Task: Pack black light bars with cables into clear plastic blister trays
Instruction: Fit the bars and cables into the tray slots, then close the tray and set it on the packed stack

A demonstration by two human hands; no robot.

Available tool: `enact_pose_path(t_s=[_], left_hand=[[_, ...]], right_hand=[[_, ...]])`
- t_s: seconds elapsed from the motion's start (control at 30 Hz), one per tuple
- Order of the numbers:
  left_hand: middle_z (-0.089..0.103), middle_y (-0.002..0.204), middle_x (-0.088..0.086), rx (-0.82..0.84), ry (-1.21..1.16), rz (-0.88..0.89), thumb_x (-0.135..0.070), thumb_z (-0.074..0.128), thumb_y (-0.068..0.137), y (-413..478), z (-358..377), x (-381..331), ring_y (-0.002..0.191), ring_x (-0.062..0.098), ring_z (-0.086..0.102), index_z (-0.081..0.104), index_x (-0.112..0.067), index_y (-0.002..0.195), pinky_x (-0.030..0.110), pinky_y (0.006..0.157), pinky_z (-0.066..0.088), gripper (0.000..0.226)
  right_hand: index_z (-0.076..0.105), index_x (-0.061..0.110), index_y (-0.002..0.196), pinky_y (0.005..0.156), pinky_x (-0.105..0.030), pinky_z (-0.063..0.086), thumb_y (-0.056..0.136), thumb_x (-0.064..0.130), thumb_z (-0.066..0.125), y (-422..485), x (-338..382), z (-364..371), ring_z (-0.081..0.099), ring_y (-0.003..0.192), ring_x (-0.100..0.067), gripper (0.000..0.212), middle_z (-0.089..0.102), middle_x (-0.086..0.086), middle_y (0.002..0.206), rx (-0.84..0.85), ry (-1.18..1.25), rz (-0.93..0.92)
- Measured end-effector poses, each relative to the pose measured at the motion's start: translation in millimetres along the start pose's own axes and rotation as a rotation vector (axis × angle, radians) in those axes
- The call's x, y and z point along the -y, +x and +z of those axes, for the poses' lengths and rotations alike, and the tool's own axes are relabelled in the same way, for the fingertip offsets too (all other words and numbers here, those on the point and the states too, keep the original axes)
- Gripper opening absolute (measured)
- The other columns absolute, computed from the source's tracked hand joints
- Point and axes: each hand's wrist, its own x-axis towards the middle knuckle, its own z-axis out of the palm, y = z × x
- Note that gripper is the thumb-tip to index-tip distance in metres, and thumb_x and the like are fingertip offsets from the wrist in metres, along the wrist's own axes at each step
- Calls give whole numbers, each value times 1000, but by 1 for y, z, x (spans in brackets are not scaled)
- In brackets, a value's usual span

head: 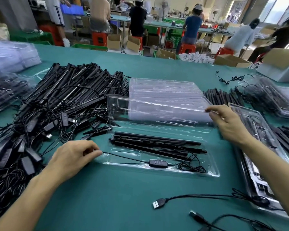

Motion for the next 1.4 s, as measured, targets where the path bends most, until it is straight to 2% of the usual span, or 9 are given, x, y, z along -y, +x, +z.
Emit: enact_pose_path(t_s=[0.13,0.3,0.43,0.53,0.67,0.8,0.97,1.13,1.4], left_hand=[[64,72,-26,74,62,-171,-58,69,79,4,0,3,73,-5,58,65,-45,73,27,60,46,15],[67,78,-21,-2,-91,-248,-44,79,76,-2,7,5,77,3,63,66,-42,78,35,72,53,14],[61,83,-7,-394,-184,-248,5,67,82,-4,14,-2,76,16,60,58,-23,89,25,66,47,30],[59,88,6,-690,-192,-89,-3,53,90,-1,12,-36,81,26,56,57,-12,94,34,70,44,11],[65,120,-2,-252,-28,133,-56,41,90,25,22,-92,113,23,58,66,-28,113,43,97,41,44],[4,165,-11,341,352,-14,-97,2,66,35,57,-96,153,24,0,9,-58,149,59,119,-1,91],[-11,164,-12,315,367,11,-97,-11,63,23,84,-79,152,26,-12,-15,-63,143,61,117,-8,87],[-18,162,-11,294,339,16,-96,-9,68,21,87,-75,150,26,-20,-29,-70,127,60,118,-10,69],[10,165,-5,290,377,-9,-91,2,71,25,80,-89,152,26,3,13,-60,147,64,116,0,83]], right_hand=[[68,22,104,67,-10,48,94,17,58,-25,6,-10,61,78,2,15,66,13,94,25,97,1],[74,27,74,62,-32,52,83,47,58,-68,21,-1,65,64,-12,28,71,0,71,185,119,128],[70,23,73,67,-25,47,81,26,79,-93,16,25,61,65,-13,12,68,-1,68,422,-60,245],[60,30,70,60,-18,39,84,29,75,-95,17,34,52,63,-8,21,62,3,66,424,-145,264],[56,29,75,59,-16,36,88,34,69,-81,18,33,52,67,-9,19,58,10,70,576,-230,321],[49,26,78,62,-31,38,88,49,63,-73,22,42,53,77,-18,28,56,6,76,568,-285,390],[50,42,135,93,-38,44,95,38,57,-77,28,52,47,118,-26,41,50,3,124,474,-392,253],[25,44,149,77,-32,47,96,12,37,-113,35,75,50,107,-23,63,48,11,133,376,-646,85],[71,34,115,90,-25,46,95,11,55,-95,20,45,62,114,-20,34,70,6,119,364,-282,346]])
